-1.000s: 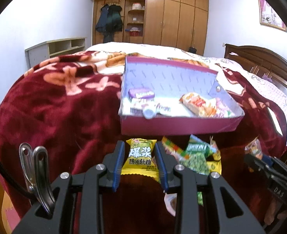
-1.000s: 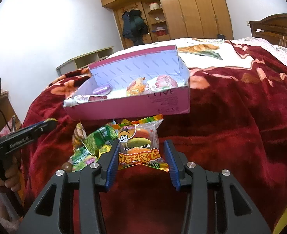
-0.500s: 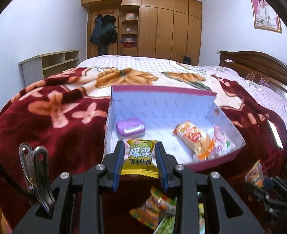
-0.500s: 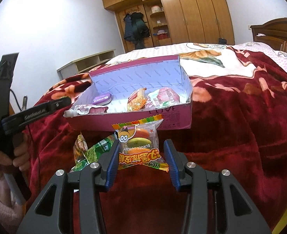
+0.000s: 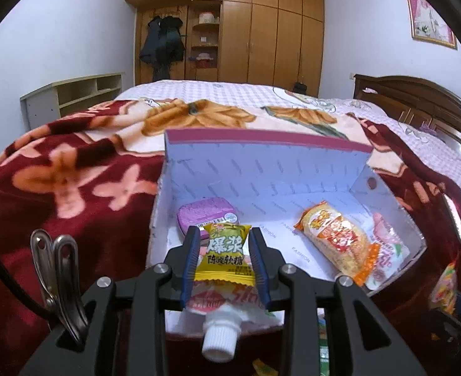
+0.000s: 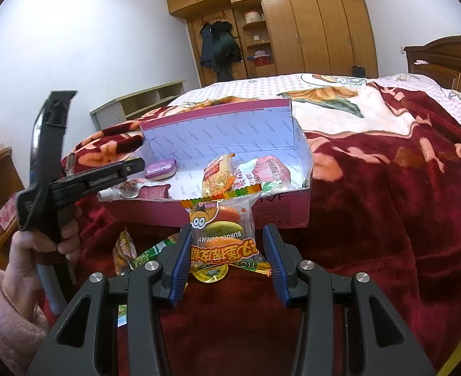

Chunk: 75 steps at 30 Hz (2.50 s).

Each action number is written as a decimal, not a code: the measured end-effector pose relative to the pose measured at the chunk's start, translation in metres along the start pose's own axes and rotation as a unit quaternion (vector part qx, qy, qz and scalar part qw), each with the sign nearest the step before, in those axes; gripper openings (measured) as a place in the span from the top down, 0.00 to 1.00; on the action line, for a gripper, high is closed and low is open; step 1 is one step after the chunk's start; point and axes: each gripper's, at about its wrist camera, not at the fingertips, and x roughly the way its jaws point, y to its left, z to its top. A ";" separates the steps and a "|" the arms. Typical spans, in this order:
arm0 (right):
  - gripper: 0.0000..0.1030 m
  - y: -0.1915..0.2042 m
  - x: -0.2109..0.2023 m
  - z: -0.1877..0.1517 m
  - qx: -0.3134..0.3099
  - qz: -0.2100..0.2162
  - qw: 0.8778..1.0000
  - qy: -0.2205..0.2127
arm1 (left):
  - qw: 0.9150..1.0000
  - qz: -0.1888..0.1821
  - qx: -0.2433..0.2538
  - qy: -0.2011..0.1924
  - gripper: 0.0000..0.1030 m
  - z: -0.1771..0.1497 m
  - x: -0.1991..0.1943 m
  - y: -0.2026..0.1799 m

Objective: Organize snacks
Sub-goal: 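Carry the yellow candy and gummy bag over the pink box and lower them, then open the left gripper releasing the candy while the right releases the gummy bag, then withdraw both open grippers from the box toward the snack pile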

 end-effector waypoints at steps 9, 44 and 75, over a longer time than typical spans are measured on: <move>0.56 -0.002 0.013 0.011 -0.003 -0.008 1.000 0.000 | 1.000 -0.003 -0.007 0.003 0.67 -0.004 0.014 0.002; 0.55 -0.021 0.109 0.065 -0.010 -0.055 0.998 0.006 | 1.000 0.003 -0.009 -0.002 0.47 -0.006 0.017 0.003; 0.43 0.021 0.019 0.039 -0.007 0.025 0.999 -0.044 | 1.000 0.009 -0.006 0.004 0.47 -0.018 -0.059 0.013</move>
